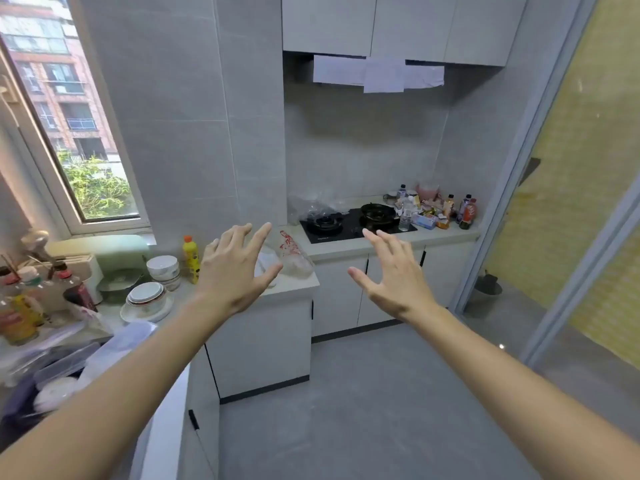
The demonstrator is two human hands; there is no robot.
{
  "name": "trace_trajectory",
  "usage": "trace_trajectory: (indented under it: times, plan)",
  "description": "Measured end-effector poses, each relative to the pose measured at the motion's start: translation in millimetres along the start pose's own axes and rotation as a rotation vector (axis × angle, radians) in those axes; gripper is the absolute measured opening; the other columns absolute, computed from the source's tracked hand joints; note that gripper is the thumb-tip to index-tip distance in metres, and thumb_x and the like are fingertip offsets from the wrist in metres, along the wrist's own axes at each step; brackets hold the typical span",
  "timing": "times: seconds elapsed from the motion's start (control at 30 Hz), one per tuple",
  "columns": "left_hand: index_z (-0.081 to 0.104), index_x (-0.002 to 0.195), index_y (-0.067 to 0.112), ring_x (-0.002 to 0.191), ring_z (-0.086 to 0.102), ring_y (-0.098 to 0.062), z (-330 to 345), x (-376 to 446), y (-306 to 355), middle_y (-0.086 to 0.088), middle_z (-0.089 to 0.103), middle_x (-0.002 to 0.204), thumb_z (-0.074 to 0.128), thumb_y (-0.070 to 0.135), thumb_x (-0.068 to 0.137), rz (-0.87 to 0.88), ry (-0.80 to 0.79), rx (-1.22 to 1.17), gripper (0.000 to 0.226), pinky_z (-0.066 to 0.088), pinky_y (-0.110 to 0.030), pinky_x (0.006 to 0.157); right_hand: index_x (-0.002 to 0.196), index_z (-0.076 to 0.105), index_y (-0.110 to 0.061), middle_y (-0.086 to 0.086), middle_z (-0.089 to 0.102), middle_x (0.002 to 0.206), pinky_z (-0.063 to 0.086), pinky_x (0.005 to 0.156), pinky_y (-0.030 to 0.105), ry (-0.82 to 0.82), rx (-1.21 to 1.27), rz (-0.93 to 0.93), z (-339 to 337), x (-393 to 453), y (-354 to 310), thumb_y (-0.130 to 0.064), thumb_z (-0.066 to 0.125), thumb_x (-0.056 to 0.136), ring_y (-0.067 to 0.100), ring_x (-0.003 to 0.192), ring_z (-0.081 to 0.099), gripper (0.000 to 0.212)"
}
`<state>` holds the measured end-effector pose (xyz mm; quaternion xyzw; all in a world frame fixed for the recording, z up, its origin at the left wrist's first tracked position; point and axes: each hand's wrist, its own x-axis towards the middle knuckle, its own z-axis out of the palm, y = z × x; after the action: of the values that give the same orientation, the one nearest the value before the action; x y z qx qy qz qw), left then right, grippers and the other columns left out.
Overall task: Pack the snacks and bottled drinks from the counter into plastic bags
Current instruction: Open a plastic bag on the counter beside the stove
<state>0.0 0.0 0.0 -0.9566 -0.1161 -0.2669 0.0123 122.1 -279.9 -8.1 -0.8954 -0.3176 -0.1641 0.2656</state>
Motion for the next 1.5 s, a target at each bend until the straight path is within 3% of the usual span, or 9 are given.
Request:
trace_trajectory:
  times: [0.03,0.13,0.37,1.0,1.23,1.5]
  plan:
    - [0.033,0.157,0.031,0.139,0.044,-0.028,8.7,5.0,0.0,-0.007,0.050,0.146,0.036,0.070,0.093,0.012,-0.057,-0.027,0.075,0.043,-0.051,0.106,0.162,0.023,-0.038,-0.002,0.029,0.165,0.034,0.119,0.051,-0.022,-0.015,0.014,8.5,2.8,4.6,-0.068,0.053,0.093,0.018,0.151,0.022,0.081]
    - [0.033,0.157,0.030,0.138,0.044,-0.029,17.5,6.4,-0.7,-0.008,0.051,0.145,0.034,0.069,0.093,0.049,0.026,-0.018,0.075,0.045,-0.051,0.106,0.162,0.022,-0.036,-0.002,0.030,0.164,0.035,0.118,0.049,-0.023,-0.034,0.013,9.3,3.9,9.6,-0.067,0.053,0.094,0.018,0.150,0.023,0.081]
    - [0.034,0.157,0.029,0.136,0.046,-0.030,78.6,48.7,11.8,-0.008,0.051,0.144,0.038,0.066,0.093,0.074,-0.033,-0.059,0.074,0.045,-0.052,0.102,0.160,0.025,-0.035,-0.005,0.032,0.161,0.039,0.115,0.050,-0.016,-0.010,0.027,32.4,42.2,67.5,-0.064,0.055,0.094,0.018,0.147,0.027,0.078]
    - [0.031,0.159,0.030,0.130,0.048,-0.025,220.6,242.0,121.8,-0.001,0.048,0.144,0.037,0.067,0.095,-0.011,-0.085,-0.081,0.074,0.045,-0.046,0.100,0.160,0.027,-0.035,-0.007,0.035,0.157,0.039,0.116,0.046,-0.052,0.133,0.066,61.3,199.9,300.9,-0.066,0.052,0.095,0.015,0.147,0.028,0.076]
    - [0.031,0.158,0.031,0.130,0.046,-0.024,274.1,298.1,126.1,0.002,0.048,0.139,0.036,0.068,0.095,-0.017,-0.120,-0.095,0.074,0.047,-0.047,0.094,0.159,0.030,-0.033,-0.007,0.035,0.158,0.041,0.115,0.047,-0.067,0.140,0.089,90.9,250.1,348.1,-0.067,0.050,0.094,0.015,0.146,0.029,0.076]
    - [0.031,0.158,0.028,0.130,0.048,-0.027,370.2,382.9,101.4,-0.001,0.048,0.141,0.034,0.067,0.096,-0.035,-0.141,-0.151,0.073,0.045,-0.047,0.098,0.159,0.029,-0.034,-0.009,0.034,0.157,0.039,0.115,0.046,-0.138,0.125,0.077,158.5,344.0,385.1,-0.061,0.055,0.096,0.014,0.147,0.028,0.073]
